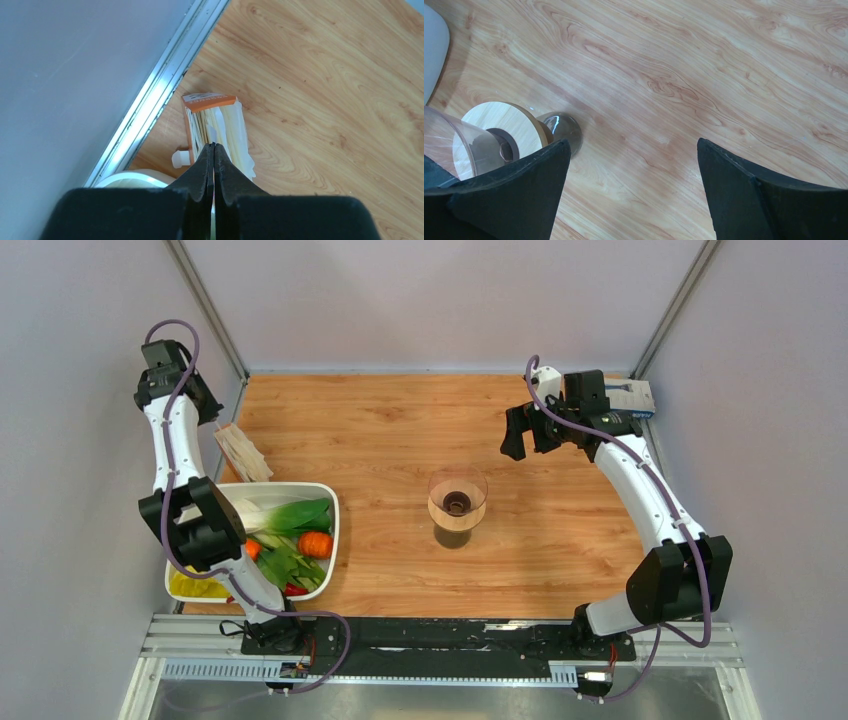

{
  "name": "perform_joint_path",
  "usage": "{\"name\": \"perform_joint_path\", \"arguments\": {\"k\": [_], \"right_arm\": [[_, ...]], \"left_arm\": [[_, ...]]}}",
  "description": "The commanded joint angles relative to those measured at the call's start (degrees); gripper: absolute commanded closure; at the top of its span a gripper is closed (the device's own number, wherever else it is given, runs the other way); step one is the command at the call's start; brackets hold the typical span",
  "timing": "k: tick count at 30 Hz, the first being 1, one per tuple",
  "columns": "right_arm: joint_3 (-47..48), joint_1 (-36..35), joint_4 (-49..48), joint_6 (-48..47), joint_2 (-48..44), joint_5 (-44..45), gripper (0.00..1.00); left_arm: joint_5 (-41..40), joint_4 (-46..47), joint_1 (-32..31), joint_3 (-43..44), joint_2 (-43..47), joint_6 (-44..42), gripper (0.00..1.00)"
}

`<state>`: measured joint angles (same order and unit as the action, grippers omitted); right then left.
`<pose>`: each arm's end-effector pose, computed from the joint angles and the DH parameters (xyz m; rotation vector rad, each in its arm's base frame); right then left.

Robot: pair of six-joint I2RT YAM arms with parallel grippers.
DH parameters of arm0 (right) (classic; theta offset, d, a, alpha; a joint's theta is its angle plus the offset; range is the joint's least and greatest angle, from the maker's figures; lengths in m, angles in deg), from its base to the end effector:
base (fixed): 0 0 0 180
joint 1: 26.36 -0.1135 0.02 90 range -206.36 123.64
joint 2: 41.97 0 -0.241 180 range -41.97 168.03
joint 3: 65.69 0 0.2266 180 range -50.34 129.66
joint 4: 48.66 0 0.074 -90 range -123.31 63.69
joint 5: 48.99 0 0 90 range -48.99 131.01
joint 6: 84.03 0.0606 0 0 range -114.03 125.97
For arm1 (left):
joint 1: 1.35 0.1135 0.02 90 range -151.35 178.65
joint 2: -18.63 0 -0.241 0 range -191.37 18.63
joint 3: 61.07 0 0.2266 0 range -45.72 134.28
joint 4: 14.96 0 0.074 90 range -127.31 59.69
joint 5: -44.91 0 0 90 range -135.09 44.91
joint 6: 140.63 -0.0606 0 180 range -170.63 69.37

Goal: Place the coffee filter in the dripper

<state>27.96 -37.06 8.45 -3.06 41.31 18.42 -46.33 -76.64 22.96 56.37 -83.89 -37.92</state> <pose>0.2942 0.0793 0.2990 -0.5863 2.2847 0.4832 0.3489 0.1590 0.3091 -0.7685 2.2632 0.1215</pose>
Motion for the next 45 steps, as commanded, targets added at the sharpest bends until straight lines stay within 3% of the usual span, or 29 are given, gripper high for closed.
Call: {"name": "perform_joint_path", "arguments": {"k": [1,21,28,32,38,45], "right_arm": [[2.33,-0.04,-0.53,0.86,-0.32,-0.89,0.00],[2.45,-0.03,-0.42,0.56,-1.54,-3.34,0.00],[4.02,0.05,0.01,-0.86,-2.61,-5.68,0.00],[4.94,0.22,0.16,-3.54,-3.94,-6.69,0.00],[7.17,1.48,1.12,-8.22,-6.83,-12.95,0.00],[8.39,1.84,0.90,-13.47,-12.23,-27.85,0.00]], "left_arm": [[0.02,-1.29,0.51,3.57,3.57,0.25,1.00],[0.87,-5.23,0.54,8.05,8.85,-1.49,1.00],[6.64,-5.81,0.55,11.40,12.22,-4.01,1.00],[15.59,-7.11,0.47,15.62,12.50,-6.68,1.00],[37.06,-10.38,-3.50,20.59,12.66,-13.64,1.00],[53.36,-13.96,-17.59,20.88,13.92,-20.56,1.00]]}}
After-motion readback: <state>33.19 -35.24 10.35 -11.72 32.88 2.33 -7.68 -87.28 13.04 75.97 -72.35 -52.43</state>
